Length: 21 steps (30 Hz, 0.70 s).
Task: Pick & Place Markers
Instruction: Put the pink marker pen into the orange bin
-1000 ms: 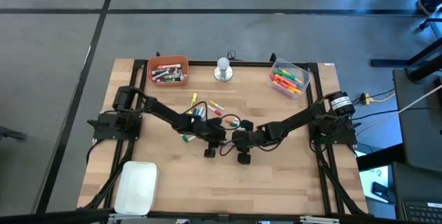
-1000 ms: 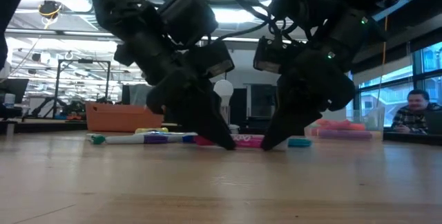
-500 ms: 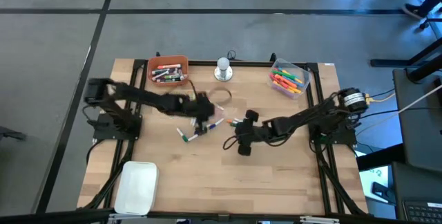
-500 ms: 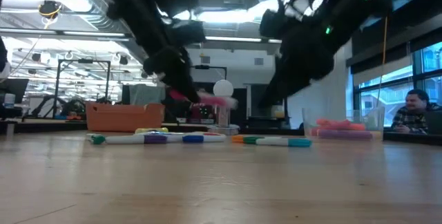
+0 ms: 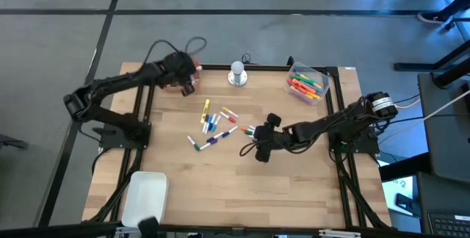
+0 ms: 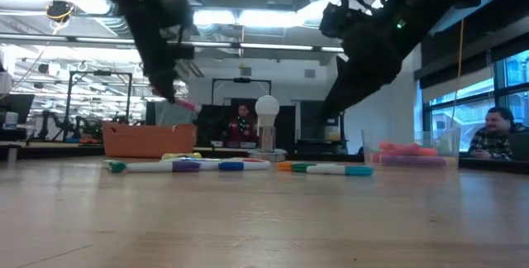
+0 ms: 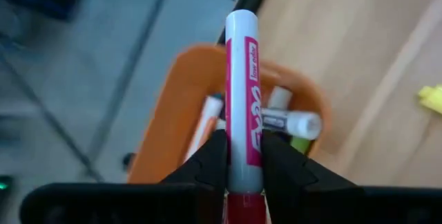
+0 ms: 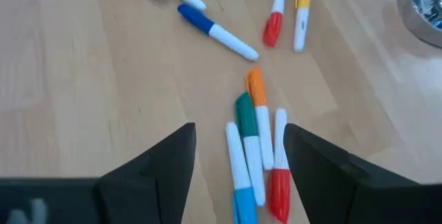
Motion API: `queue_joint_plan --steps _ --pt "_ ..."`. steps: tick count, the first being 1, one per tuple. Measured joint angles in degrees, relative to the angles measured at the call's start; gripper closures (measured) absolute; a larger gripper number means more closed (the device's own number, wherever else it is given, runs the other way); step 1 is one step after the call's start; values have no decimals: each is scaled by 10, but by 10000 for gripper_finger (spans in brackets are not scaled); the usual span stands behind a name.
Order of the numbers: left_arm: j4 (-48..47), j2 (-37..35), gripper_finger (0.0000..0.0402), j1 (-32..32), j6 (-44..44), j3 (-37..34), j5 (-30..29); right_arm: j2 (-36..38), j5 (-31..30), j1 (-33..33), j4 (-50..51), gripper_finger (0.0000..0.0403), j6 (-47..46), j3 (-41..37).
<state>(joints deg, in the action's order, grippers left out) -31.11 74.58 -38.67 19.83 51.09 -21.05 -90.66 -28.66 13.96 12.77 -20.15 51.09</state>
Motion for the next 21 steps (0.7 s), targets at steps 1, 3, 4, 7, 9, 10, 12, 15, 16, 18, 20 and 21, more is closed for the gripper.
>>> queue_joint_plan --steps 1,3,4,7,9,10,12,15,16,18,20,21 --pt "0 7 341 -30 5 0 36 0 -5 3 -1 183 -4 0" --pt "-2 23 341 -83 10 0 89 0 -6 10 1 183 -12 0" --pt "-2 31 341 -105 10 0 105 0 -6 13 1 183 -17 0" --pt "-21 61 341 -157 10 0 141 0 -7 26 3 183 -36 0" --pt "-41 82 341 -175 10 0 167 0 -11 35 14 183 -52 0" --pt "-47 93 341 -179 9 0 171 0 -20 42 20 183 -64 0" --pt "-56 113 341 -183 12 2 179 0 -43 53 36 183 -87 0" --pt "-62 138 334 -176 24 0 178 0 -62 64 51 183 -106 0" --pt "-61 142 329 -173 24 0 177 0 -67 66 54 183 -112 0" --pt "-59 147 318 -166 22 1 159 0 -69 69 55 183 -122 0" --pt "-53 146 308 -161 19 1 138 0 -70 70 55 183 -127 0" --pt "-47 142 303 -159 15 1 133 0 -70 70 55 183 -128 0"
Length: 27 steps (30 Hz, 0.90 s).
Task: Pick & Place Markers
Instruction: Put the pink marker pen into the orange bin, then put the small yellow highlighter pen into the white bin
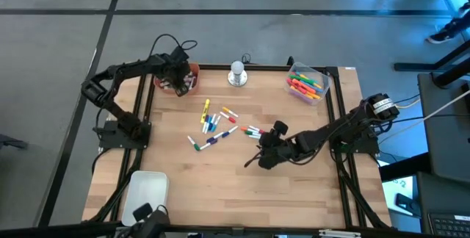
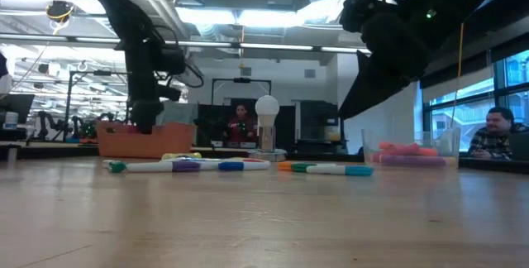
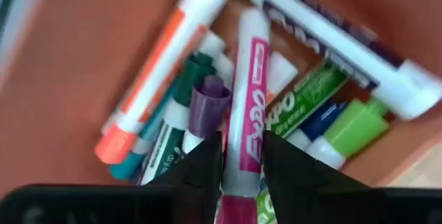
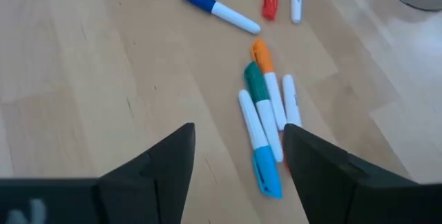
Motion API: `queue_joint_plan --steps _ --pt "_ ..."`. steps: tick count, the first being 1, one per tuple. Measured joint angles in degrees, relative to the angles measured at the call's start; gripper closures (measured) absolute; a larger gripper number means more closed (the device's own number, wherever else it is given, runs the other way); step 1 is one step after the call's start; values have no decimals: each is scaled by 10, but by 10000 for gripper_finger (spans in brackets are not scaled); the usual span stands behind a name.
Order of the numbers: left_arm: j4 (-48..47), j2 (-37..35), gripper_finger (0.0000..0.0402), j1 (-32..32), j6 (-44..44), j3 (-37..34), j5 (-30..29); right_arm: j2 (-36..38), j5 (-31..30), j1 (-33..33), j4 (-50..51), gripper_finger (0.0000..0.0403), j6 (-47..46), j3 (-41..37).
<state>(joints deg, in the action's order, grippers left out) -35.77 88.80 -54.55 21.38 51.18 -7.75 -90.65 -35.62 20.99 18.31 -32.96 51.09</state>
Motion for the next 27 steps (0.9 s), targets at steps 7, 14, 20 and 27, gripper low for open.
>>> queue_joint_plan --steps 7,14,20,27 --pt "36 -63 278 2 -25 0 3 0 -14 1 24 183 -19 0" --pt "57 -161 235 18 -61 1 37 1 -45 7 72 183 -93 -18" --pt "165 -205 221 125 -121 -15 217 7 -75 17 -3 183 -162 -112" --pt "429 -89 228 313 -162 -59 194 35 -54 22 -213 183 -159 -207"
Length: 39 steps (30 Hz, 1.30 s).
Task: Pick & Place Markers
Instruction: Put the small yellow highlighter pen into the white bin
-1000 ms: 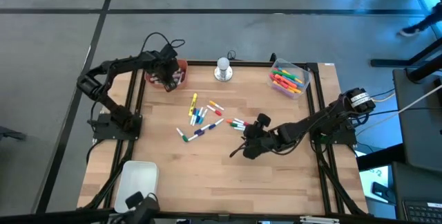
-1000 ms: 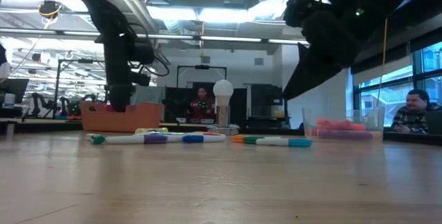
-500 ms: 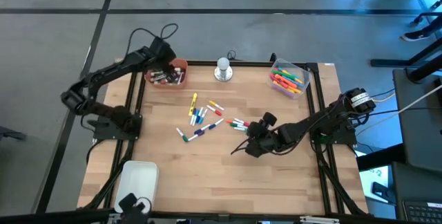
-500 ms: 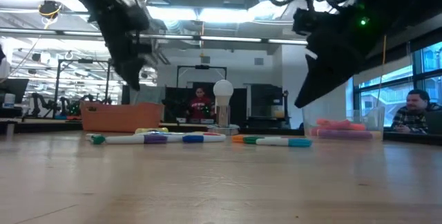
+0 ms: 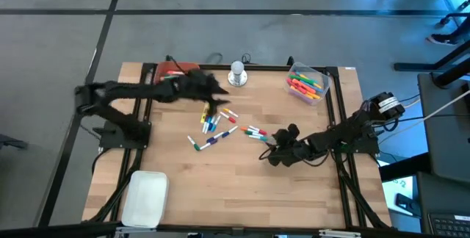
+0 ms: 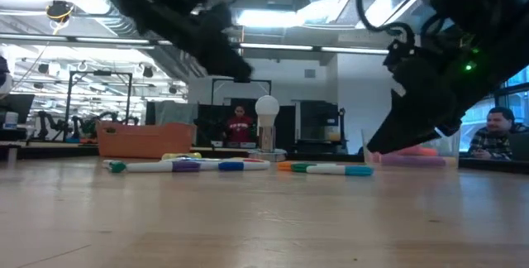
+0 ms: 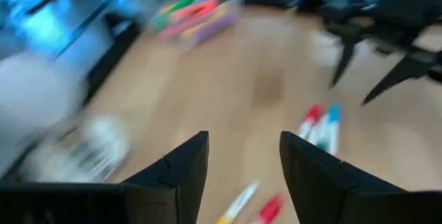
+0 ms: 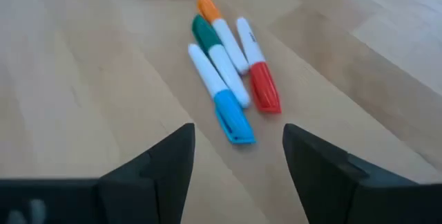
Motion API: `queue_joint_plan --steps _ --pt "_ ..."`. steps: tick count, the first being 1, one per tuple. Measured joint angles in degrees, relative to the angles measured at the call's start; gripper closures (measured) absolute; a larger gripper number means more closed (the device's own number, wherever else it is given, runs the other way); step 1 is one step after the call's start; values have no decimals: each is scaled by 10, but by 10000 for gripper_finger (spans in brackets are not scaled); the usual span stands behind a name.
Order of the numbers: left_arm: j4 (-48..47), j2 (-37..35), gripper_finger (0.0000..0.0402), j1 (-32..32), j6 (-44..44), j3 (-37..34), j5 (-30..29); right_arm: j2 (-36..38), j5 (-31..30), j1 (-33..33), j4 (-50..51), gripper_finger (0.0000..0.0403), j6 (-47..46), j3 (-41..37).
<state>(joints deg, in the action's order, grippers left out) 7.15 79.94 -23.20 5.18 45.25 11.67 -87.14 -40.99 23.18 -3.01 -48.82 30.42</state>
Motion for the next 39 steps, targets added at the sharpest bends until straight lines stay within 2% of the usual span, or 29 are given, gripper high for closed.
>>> queue_joint_plan --steps 3,5,9,13,17,21,30,34,39 --pt "116 89 228 52 -9 12 1 9 0 0 -19 183 21 -7" --pt "154 148 229 74 -10 40 5 14 -1 0 -18 183 31 -7" --pt "144 247 229 97 6 103 4 20 -5 3 -15 183 45 -8" --pt "109 309 229 109 17 151 4 20 -5 9 6 183 44 -7" --pt "60 332 229 111 32 170 -11 20 -10 17 22 183 28 -7" --pt "12 332 229 90 31 171 -73 20 -10 19 20 183 26 -8" --pt "-123 323 229 32 43 173 -57 20 -9 19 20 183 24 -8" --pt "-139 322 235 24 57 173 -41 20 -9 19 21 183 26 -8" --pt "-163 313 263 24 56 176 -43 20 -9 19 21 183 28 -8"
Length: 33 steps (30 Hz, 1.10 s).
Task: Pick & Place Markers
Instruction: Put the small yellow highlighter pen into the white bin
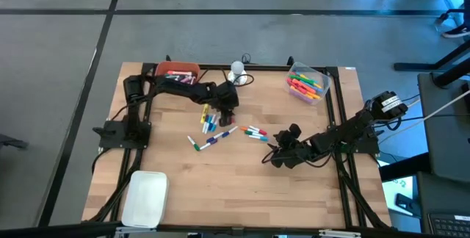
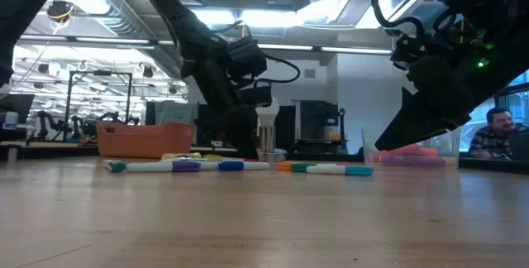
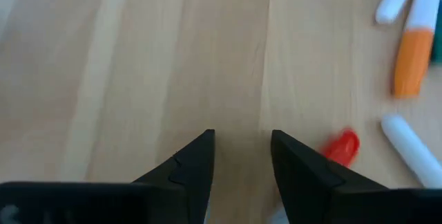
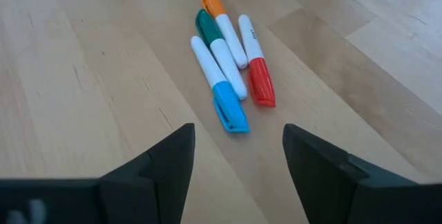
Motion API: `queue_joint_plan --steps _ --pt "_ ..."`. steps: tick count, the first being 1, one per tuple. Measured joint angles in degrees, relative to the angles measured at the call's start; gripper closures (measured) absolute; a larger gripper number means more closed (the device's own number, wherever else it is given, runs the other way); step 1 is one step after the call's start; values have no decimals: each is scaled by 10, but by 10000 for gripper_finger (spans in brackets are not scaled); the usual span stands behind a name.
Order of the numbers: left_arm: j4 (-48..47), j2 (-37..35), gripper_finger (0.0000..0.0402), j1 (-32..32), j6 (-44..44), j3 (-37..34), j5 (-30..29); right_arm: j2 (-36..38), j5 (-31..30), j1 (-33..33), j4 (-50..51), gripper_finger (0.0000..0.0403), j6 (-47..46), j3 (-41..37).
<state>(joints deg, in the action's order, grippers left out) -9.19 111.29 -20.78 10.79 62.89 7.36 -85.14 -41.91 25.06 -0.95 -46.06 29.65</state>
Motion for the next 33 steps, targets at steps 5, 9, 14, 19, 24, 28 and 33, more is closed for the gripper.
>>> queue_joint_plan --steps 5,9,14,19,24,28,33 --pt "-56 -42 280 0 5 12 -57 0 1 0 1 183 0 0" --pt "-92 -61 280 -9 22 12 -77 0 7 0 2 183 0 0" --pt "-132 -47 282 -31 23 12 -74 0 16 0 1 183 0 0" --pt "-147 -30 299 -46 20 13 -64 0 16 0 0 183 -3 0" --pt "-150 -24 337 -50 20 13 -52 0 16 0 -7 183 -3 0" --pt "-151 -23 376 -50 20 13 -50 0 24 0 -10 183 -2 0" --pt "-151 -23 398 -48 18 13 -51 0 27 0 -10 183 -2 0"
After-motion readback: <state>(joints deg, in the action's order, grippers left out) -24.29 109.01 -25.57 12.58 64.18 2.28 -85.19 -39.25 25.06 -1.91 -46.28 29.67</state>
